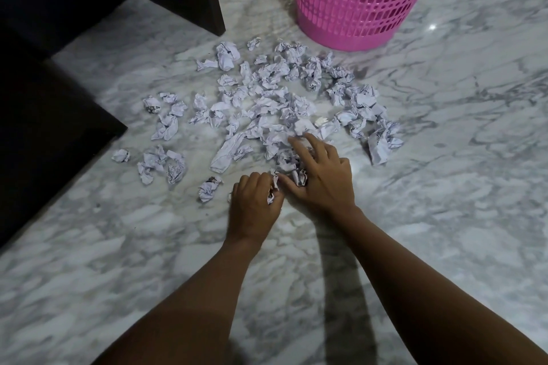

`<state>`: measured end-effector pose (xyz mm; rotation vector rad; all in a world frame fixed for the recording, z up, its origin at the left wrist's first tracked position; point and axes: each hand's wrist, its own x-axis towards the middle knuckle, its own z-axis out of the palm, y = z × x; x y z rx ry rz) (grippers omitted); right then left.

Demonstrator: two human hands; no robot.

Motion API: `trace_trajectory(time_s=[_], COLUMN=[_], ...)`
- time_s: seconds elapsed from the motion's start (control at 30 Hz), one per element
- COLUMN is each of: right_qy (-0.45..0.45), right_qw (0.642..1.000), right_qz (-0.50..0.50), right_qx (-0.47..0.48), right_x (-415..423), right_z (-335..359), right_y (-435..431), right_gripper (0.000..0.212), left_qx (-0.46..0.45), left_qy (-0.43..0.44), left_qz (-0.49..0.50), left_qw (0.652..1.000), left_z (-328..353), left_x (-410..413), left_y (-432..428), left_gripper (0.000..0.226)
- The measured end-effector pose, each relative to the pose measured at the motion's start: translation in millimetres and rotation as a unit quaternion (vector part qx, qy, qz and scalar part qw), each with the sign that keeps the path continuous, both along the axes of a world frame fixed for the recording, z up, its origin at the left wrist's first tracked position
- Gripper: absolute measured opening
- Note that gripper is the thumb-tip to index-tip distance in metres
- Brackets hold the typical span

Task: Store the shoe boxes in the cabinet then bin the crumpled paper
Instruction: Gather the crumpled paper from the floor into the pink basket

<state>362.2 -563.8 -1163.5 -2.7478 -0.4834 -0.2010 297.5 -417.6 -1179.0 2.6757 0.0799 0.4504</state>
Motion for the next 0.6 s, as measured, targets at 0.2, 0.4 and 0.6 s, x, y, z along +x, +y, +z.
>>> trace_trajectory(time_s=[0.2, 0.4, 0.6], right_qy=[-0.049, -0.028, -0.023], right_qw=[0.993, 0.992, 0.987], right_qz=[0.098, 0.11, 0.123], right_qx=[0.037, 0.052, 0.101], right_x=[3.8, -3.1, -12.2], right_z=[-11.8, -11.9, -10.3], right_y=[14.5, 24.3, 20.6], right_gripper=[0.036, 0.027, 0.022], left_qx=[-0.033, -0.058, -0.026], left_qy=[-0.001, -0.016, -0.08], left_qz=[-0.007, 0.005, 0.08], left_qw=[0.999, 0.998, 0.993], left_z=[9.7, 21.4, 34.6], left_x=[2.8, -6.2, -1.2], left_y=[2.7, 18.9, 55.7], left_gripper=[0.007, 0.01, 0.006])
